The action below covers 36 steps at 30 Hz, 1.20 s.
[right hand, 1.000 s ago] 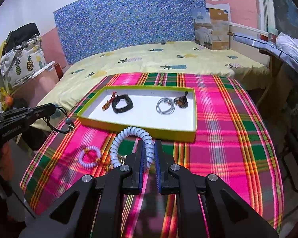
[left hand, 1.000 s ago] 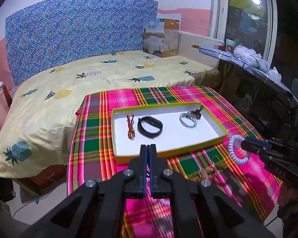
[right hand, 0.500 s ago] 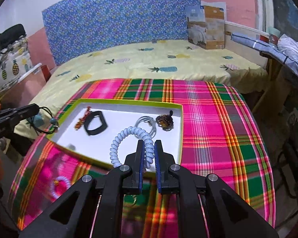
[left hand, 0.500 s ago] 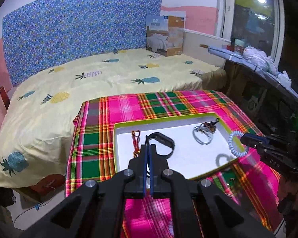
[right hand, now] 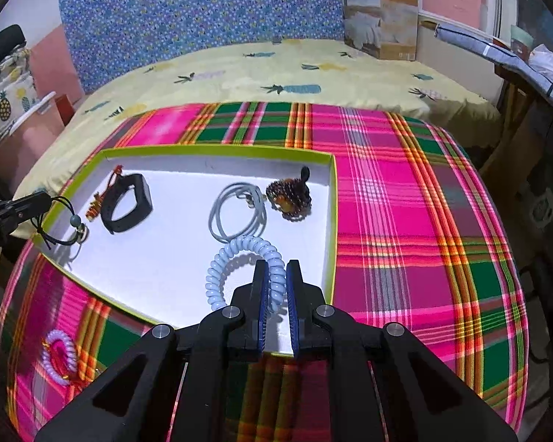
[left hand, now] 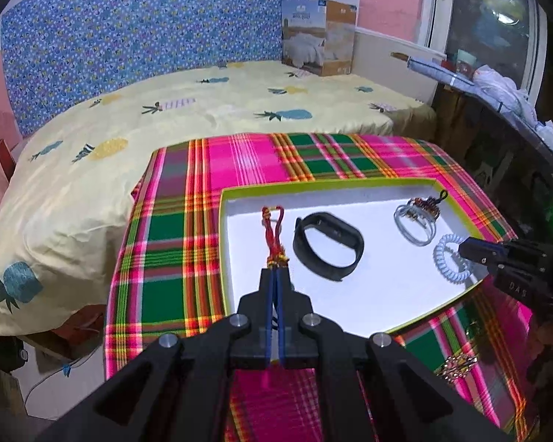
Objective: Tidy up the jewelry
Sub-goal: 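Carry the tassel cord to the box with the left tool while the right tool carries the bracelet, then open both tools to drop the tassel cord and white bracelet into the box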
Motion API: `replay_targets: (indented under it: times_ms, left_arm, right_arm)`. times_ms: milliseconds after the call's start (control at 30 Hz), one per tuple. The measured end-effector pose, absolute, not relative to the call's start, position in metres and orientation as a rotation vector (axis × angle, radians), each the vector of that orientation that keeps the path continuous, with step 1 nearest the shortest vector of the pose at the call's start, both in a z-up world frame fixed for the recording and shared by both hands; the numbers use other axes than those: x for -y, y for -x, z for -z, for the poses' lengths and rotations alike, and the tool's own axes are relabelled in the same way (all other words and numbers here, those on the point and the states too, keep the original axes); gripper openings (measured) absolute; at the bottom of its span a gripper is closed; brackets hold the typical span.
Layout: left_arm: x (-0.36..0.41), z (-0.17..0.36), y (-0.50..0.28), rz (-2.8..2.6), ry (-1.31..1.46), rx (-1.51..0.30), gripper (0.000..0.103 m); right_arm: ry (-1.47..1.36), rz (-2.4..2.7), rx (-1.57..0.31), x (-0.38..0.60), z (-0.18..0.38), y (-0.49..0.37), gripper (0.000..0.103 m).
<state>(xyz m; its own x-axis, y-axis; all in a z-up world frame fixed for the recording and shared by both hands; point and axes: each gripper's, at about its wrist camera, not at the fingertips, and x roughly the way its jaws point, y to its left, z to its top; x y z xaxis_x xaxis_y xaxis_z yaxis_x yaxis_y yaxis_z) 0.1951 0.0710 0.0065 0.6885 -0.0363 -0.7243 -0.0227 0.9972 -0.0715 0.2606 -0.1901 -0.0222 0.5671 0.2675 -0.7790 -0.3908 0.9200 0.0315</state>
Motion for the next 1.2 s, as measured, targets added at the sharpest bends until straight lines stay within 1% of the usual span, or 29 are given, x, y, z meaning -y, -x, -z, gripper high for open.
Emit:
replay_targets:
  times_ms: [333,433,500,633,667,733,800,867,1200]
  left_arm:
    - [-0.073,0.005,-0.197,-0.016,0.07,-0.838,0.002]
    - [-0.074,0.005,-0.195,-0.017,0.066,-0.835,0.002]
    - [-0.073,0.004,-0.194,-0.019,0.058,-0.832,0.003]
    - [-0.07,0.002,-0.191,-0.017,0.042,-0.825,0.004]
    - [-0.07,0.001,-0.19,-0.017,0.044,-0.824,0.006]
    - [-0.072,-0.001,-0.188,-0.017,0.05,-0.818,0.013]
    - [-0.073,-0.004,-0.185,-0.019,0.057,-0.811,0.027]
    - [-0.075,-0.005,-0.184,-0.018,0.064,-0.807,0.029]
    - [-0.077,-0.014,-0.16,-0.04,0.063,-0.787,0.029]
  right_arm:
    - [0.166,-0.397,-0.912,0.187,0.025,-0.262,0.011]
    - [0.163,-0.404,-0.909,0.186,0.024,-0.261,0.017]
    - [0.16,-0.401,-0.904,0.186,0.023,-0.26,0.022]
    - [0.151,-0.406,-0.888,0.187,0.018,-0.255,0.023]
    - [0.149,-0.408,-0.883,0.186,0.016,-0.253,0.023]
    - [0.142,-0.411,-0.873,0.187,0.012,-0.25,0.023]
    - [0.135,-0.414,-0.862,0.188,0.008,-0.245,0.023]
    - [0.13,-0.417,-0.852,0.189,0.004,-0.241,0.023]
    - [0.089,-0.419,-0.823,0.202,-0.009,-0.213,0.023]
